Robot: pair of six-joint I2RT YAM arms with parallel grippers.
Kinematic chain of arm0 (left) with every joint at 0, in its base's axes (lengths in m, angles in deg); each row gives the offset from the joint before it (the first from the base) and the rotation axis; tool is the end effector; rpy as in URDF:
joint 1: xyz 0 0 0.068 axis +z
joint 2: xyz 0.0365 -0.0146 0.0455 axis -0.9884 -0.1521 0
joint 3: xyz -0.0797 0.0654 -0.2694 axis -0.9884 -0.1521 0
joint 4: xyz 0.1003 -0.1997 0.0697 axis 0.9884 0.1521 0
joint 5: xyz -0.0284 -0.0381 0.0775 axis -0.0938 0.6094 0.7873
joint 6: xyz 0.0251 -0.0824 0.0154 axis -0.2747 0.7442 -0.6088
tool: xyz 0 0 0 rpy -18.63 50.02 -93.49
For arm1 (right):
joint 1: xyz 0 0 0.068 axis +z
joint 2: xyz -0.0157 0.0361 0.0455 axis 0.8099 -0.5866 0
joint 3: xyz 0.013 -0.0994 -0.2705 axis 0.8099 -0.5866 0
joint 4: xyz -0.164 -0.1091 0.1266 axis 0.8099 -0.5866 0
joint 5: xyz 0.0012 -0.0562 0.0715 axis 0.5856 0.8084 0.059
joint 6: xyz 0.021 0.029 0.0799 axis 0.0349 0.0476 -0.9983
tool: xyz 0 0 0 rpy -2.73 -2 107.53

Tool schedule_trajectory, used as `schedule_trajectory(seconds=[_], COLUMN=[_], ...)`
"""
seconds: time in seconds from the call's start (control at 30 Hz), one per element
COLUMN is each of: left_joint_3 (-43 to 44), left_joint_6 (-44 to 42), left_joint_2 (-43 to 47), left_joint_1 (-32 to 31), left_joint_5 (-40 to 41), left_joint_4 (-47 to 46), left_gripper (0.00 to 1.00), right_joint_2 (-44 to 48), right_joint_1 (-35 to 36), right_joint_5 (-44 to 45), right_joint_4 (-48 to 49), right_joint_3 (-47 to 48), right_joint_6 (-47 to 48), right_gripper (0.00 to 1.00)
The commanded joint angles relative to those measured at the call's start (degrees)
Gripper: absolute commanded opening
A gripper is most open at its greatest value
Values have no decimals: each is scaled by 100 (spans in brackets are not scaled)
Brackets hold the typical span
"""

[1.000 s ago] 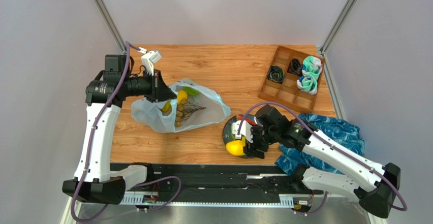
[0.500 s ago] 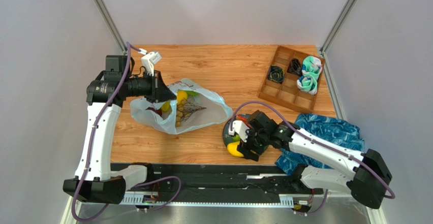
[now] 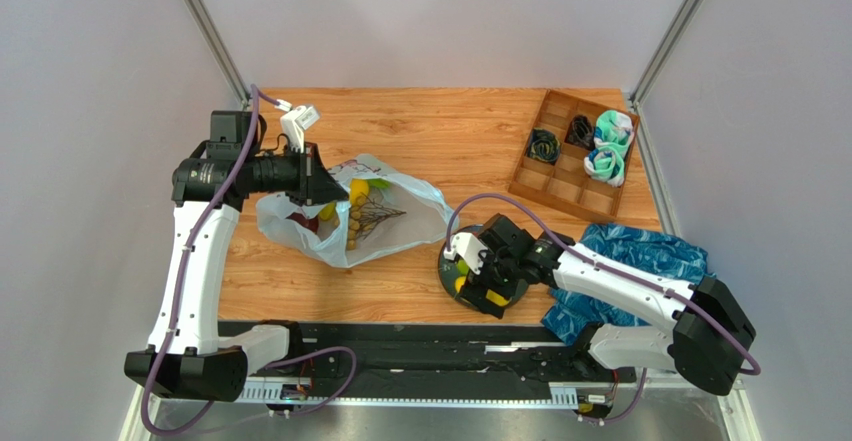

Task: Take the fake fruits out of the plastic bag
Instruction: Place the fake fruit on the plate, then adjust the plastic bag at the center of the board.

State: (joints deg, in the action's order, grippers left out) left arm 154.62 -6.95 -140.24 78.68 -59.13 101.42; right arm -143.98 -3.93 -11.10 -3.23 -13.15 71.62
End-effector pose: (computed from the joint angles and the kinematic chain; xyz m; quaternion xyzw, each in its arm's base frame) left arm 0.1738 -0.0674 0.3966 0.1599 0.8466 -0.4056 0.3052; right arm 0.1154 0.1615 0.1920 -0.5640 0.7959 0.1459 0.1648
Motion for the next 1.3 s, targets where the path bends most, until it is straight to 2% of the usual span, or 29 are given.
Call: schedule_trajectory(seconds=[0.0,0.2,0.27,0.33,0.43,0.53,0.57,0.67,0.7,0.77,0.9,1.1,1.23,1.27], left_joint_3=[-25,-25,-43,-87,-131,-87,-61,54,80,54,-235,-324,-297,-376], left_joint_6=[-88,-281,-326,-326,-308,-326,-352,-589,-650,-783,-634,-159,-255,-238], left_joint_2=[93,242,321,409,620,814,901,1060,1104,1279,1508,1570,1675,1719], left_joint_1=[37,37,37,37,37,37,37,37,37,46,107,739,793,793], left_joint_5=[-254,-386,-368,-421,-570,-579,-553,-351,-203,-44,674,2643,3199,3592], left_joint_4=[14,154,233,260,287,339,452,794,883,1042,946,656,638,621], left_gripper=[0,0,0,0,0,0,0,0,0,0,0,0,0,0], right_joint_2=[41,384,472,464,-132,-1414,-1757,-3058,-3235,-3806,-4537,-4248,-4265,-4326], right_joint_1=[-14,-14,-14,-14,-5,-14,-5,-5,-5,21,292,1549,1656,1525], right_joint_5=[-13,-1129,-1209,-1078,-1077,-1095,-1077,-1234,-1218,-1078,-788,-384,152,188], right_joint_4=[-621,-1352,-976,7,1239,1610,1576,1364,1791,2040,2049,2470,2463,2359], right_joint_3=[730,1688,1891,1900,2136,3109,3739,4561,4632,4808,5161,4221,4605,4937], right_joint_6=[173,725,780,518,-17,-886,-1142,-1705,-1786,-2172,-2358,-1953,-1515,-1427], right_gripper=[99,100,100,100,98,79,65,44,42,38,36,42,43,43])
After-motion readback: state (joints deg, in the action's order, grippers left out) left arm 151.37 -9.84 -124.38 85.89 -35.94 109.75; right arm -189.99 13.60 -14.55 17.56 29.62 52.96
